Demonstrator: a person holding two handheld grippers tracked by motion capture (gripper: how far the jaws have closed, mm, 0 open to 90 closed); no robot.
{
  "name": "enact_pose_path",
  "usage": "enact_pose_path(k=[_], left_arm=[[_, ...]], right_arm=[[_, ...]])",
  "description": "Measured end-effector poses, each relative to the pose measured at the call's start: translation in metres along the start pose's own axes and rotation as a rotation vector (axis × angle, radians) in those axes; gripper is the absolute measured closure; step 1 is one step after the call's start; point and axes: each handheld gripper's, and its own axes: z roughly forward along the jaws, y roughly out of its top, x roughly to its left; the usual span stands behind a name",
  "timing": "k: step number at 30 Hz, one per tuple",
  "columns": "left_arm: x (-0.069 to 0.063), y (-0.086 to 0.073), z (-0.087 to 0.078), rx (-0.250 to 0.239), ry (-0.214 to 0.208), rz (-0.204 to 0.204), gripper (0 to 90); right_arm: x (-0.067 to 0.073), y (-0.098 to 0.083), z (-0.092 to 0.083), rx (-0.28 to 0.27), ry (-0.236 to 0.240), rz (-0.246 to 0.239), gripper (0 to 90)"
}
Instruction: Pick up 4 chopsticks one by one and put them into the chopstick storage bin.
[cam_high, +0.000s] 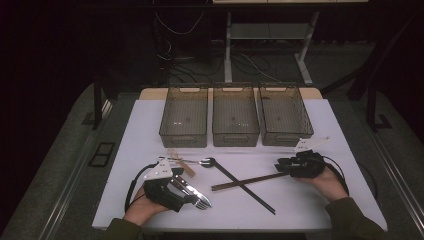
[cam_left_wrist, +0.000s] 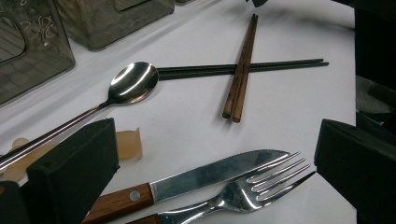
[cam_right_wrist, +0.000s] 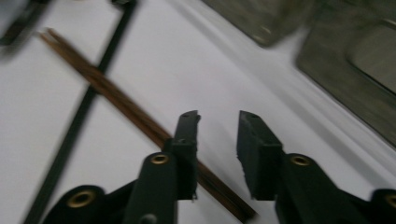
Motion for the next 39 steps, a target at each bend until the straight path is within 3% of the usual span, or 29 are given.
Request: enact_pose_path(k=[3,6,11,21,22,23,39], left_arm=[[0.000,0.000,0.000,-0.002,0.000,-0.002,0.0],[0.000,0.000,0.001,-0.002,-0.001,-0.002,0.0],[0.000,0.000,0.001,0.000,-0.003,-0.002,0.0],[0.000,0.000,0.001,0.003,-0.004,-0.001,0.0],[0.000,0.000,0.001,0.005,-0.004,0.000,0.0],[0.000,0.000,0.001,0.005,-0.004,0.000,0.0],[0.000,0.000,0.001,0.001,-0.003,-0.001,0.0]], right_arm=[[0.007,0.004,0.008,-0.005,0.071,-0.045,61.4],[0.015,0.006,0.018,0.021,0.114,-0.085,59.5],[0.025,0.010,0.034,0.052,0.151,-0.135,58.6],[0.034,0.014,0.048,0.090,0.168,-0.188,59.5],[0.032,0.014,0.049,0.099,0.163,-0.226,59.8],[0.033,0.014,0.049,0.103,0.159,-0.232,60.1],[0.035,0.012,0.046,0.118,0.134,-0.261,68.9]])
